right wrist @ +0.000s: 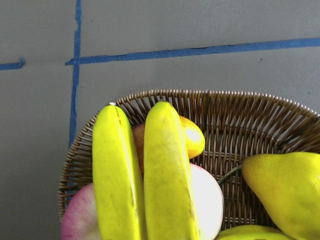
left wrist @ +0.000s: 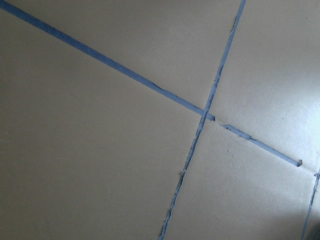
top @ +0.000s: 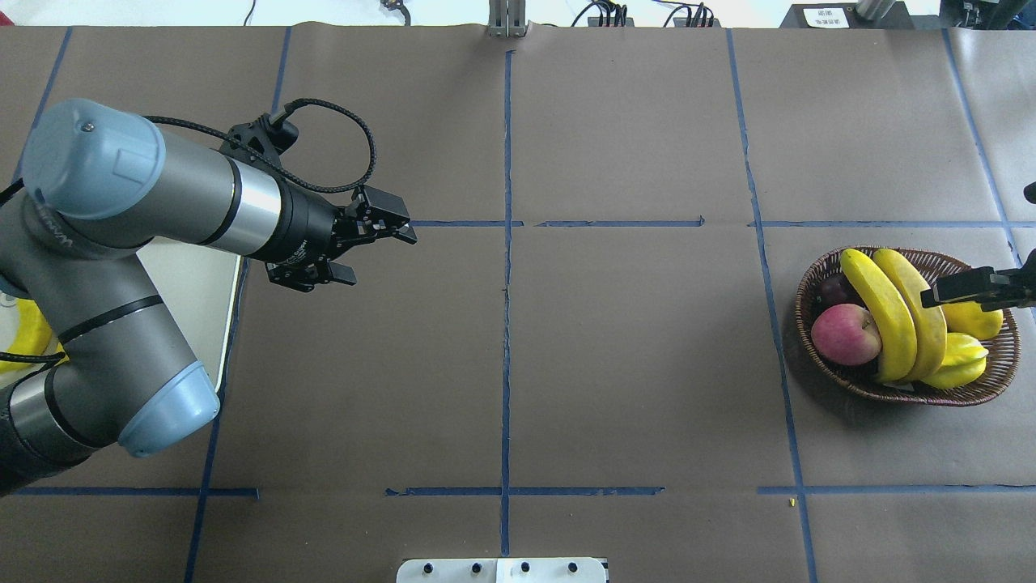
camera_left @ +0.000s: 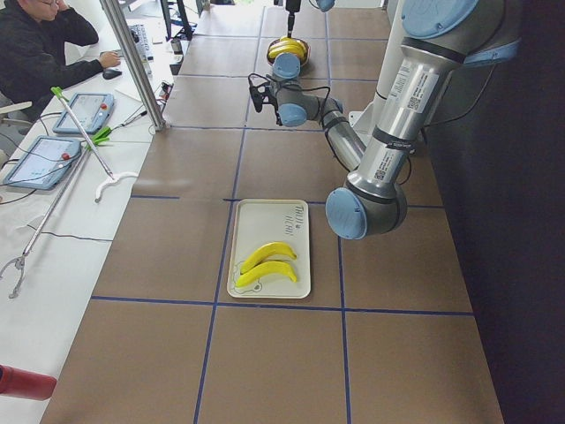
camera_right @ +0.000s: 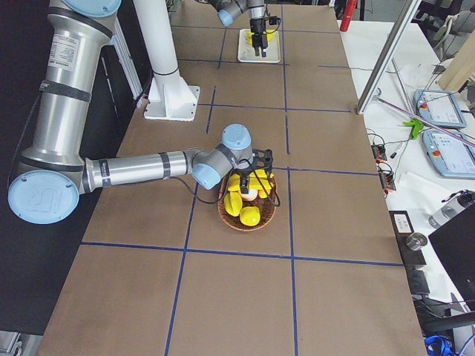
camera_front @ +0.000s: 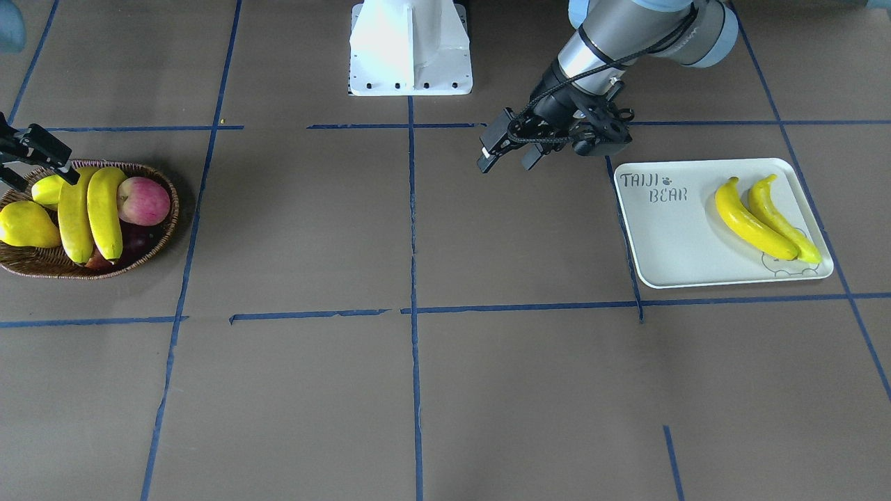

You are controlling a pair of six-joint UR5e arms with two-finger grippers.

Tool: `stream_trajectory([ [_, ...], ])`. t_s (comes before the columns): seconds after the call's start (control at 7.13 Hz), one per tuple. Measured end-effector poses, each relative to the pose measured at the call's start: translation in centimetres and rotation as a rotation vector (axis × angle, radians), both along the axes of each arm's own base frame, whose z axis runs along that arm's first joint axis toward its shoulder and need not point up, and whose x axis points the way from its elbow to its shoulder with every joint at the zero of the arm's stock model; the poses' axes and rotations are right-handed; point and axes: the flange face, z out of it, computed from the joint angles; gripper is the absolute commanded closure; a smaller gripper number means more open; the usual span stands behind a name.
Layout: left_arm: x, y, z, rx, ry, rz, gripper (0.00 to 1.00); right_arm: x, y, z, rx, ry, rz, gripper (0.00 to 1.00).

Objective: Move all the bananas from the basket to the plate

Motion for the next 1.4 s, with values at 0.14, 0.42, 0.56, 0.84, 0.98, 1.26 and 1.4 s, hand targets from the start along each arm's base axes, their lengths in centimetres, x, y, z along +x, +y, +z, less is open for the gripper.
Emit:
stream_trajectory([
  [0.14, 0.0, 0.0, 0.0, 0.0, 0.0, 0.0, 0.0, -0.7, 0.7, 0.5, -0.007, 0.007, -0.026, 0.23],
  [0.42, 0.0, 0.0, 0.1, 0.0, 0.0, 0.0, 0.0, -2.2, 1.6, 0.9, 0.005, 0.017, -0.078, 0.26],
  [0.56, 0.0, 0.0, 0.1, 0.0, 0.001, 0.0, 0.0, -2.4, 1.8, 1.0, 0.01, 0.02, -0.088, 0.26],
  [0.84, 0.1, 0.0, 0.0, 0.0, 0.002, 0.0, 0.0, -2.4, 2.0, 1.4, 0.019, 0.025, -0.106, 0.27],
  [0.98, 0.1, 0.0, -0.1, 0.0, 0.003, -0.001, 0.0, -2.3, 2.2, 1.6, 0.026, 0.025, -0.118, 0.29],
  [1.26, 0.1, -0.1, 0.0, -0.001, 0.001, -0.001, 0.0, -2.2, 2.1, 1.6, 0.032, 0.025, -0.121, 0.31],
  [1.4, 0.2, -0.1, 0.1, -0.003, 0.0, 0.0, 0.0, -1.8, 2.0, 1.6, 0.033, 0.025, -0.113, 0.31],
])
